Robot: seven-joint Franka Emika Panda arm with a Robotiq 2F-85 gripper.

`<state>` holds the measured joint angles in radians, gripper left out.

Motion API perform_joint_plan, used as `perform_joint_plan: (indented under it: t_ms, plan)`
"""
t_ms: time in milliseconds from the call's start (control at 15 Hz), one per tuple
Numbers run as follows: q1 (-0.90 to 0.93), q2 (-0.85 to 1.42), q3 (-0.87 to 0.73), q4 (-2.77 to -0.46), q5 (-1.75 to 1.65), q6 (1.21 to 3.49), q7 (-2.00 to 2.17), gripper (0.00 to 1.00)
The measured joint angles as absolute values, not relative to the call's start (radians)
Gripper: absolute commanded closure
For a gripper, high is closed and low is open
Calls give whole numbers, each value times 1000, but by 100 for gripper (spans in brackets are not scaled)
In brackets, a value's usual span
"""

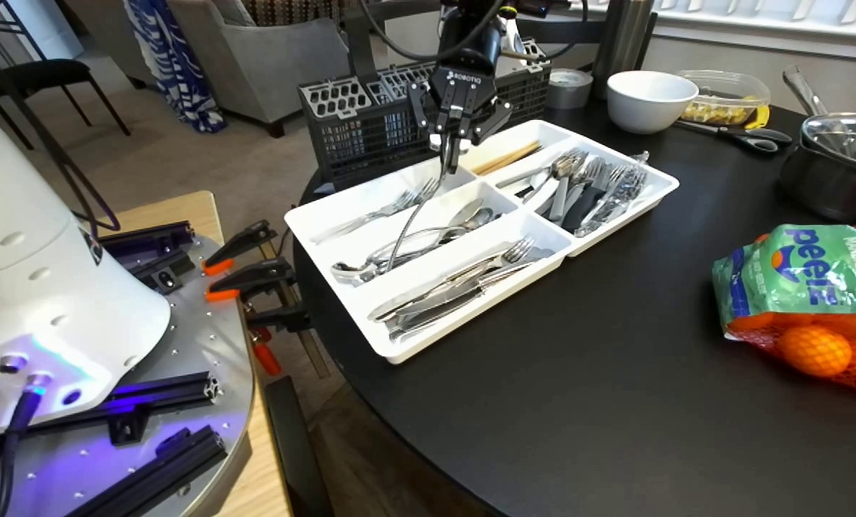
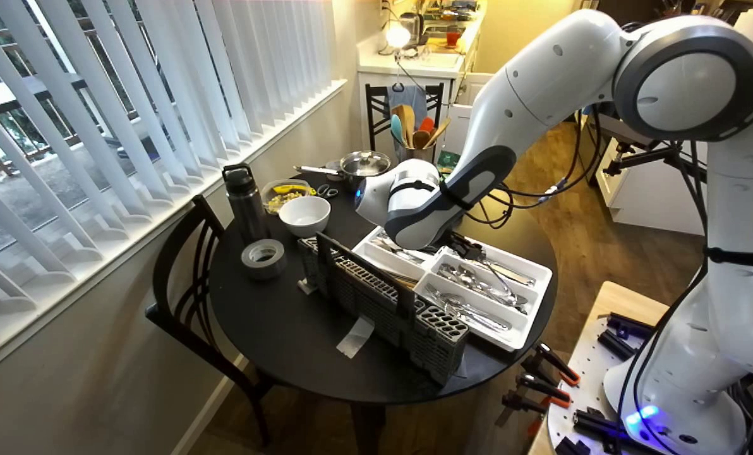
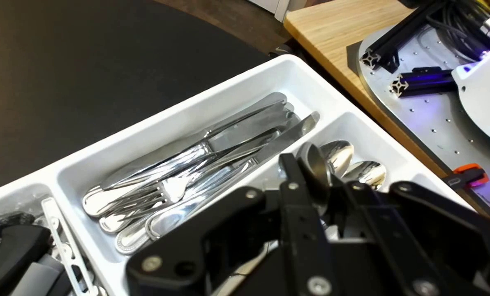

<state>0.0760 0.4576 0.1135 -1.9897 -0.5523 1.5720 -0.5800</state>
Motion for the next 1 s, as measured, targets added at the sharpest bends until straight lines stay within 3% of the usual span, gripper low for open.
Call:
perform_joint_plan:
  t_ms: [67,133,267,867,1000]
  plan:
    - [76,464,114,-1989,-552,1572,-580,97]
    - [76,470,114,-1988,-552,1572,-580,68]
    - [76,480,115,-1986,-552,1571,-580,62]
    - [79,498,119,-1974,-552,1571,-581,5]
    - [79,498,119,-1971,-553,1571,-581,0]
